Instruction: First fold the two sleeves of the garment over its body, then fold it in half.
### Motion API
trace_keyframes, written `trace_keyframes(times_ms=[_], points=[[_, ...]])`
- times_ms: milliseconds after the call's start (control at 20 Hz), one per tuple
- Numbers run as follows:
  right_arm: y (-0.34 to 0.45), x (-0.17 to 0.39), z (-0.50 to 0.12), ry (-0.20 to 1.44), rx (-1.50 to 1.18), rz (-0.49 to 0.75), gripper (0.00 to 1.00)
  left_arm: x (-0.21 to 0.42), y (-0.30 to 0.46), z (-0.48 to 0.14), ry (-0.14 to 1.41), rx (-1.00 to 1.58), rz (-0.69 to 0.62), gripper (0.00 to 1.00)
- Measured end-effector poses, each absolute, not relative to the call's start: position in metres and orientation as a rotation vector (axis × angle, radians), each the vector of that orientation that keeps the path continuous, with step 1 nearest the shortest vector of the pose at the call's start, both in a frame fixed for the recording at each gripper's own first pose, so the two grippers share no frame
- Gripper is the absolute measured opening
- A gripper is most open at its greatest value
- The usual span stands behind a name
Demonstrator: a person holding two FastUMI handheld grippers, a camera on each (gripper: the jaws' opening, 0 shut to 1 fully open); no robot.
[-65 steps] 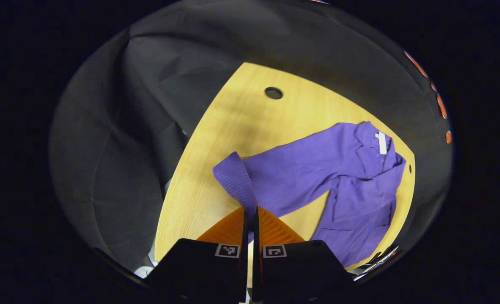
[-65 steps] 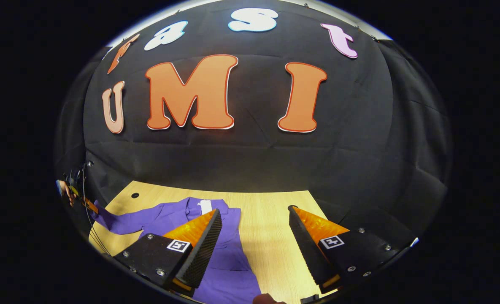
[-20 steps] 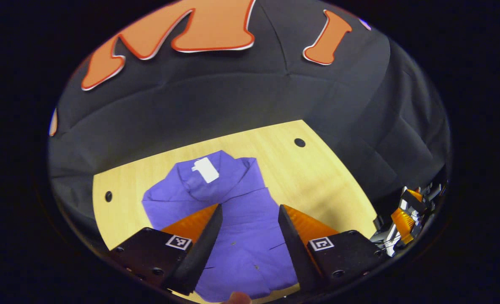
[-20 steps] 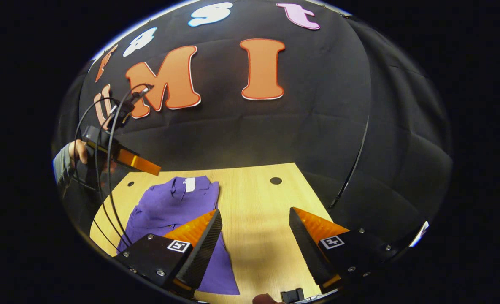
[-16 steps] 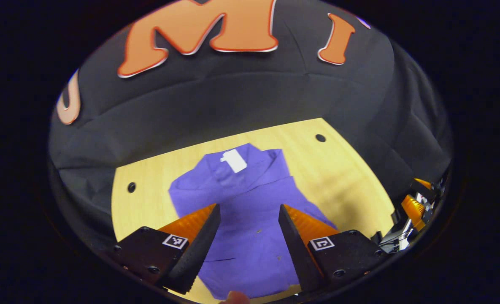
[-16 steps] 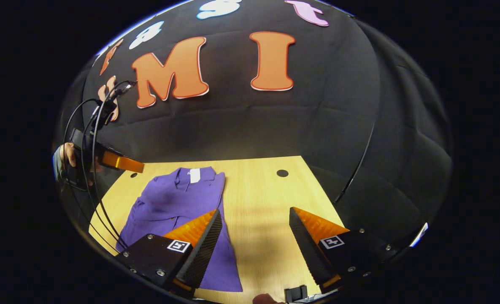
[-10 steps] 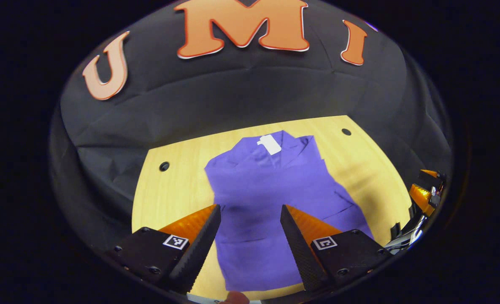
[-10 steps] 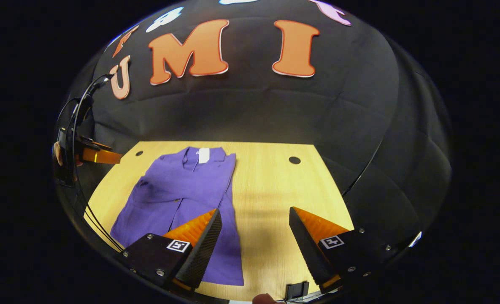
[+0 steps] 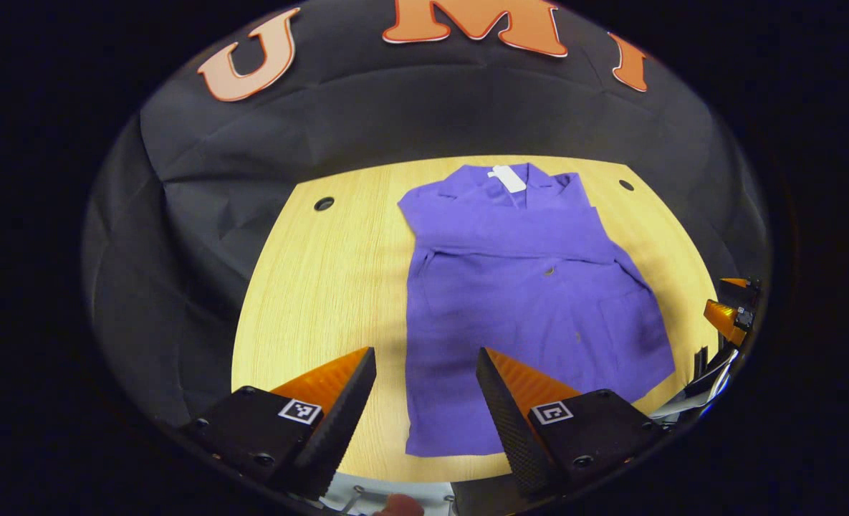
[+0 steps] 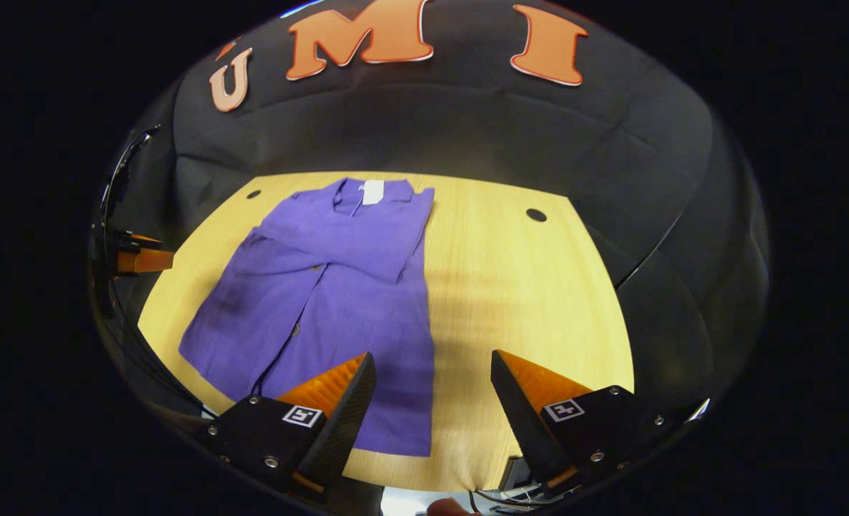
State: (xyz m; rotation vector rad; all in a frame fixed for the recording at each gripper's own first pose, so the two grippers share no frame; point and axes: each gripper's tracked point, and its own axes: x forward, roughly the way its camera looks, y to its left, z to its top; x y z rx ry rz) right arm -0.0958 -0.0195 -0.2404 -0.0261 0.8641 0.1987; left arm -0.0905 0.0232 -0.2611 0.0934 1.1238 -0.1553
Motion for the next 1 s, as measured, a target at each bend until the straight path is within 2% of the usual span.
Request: trace_keyframes(times_ms=[350, 1000], points=[[-0.012, -0.143, -0.315, 1.098, 0.014, 0.234, 0.97, -0.142, 0.031, -0.313, 1.260, 0.078, -0.132, 0.91], [-0.002, -0.181, -0.355, 1.285, -0.017, 0.235, 0.96, -0.206, 0.044, -0.382, 1.481, 0.066, -0.116, 0.91]])
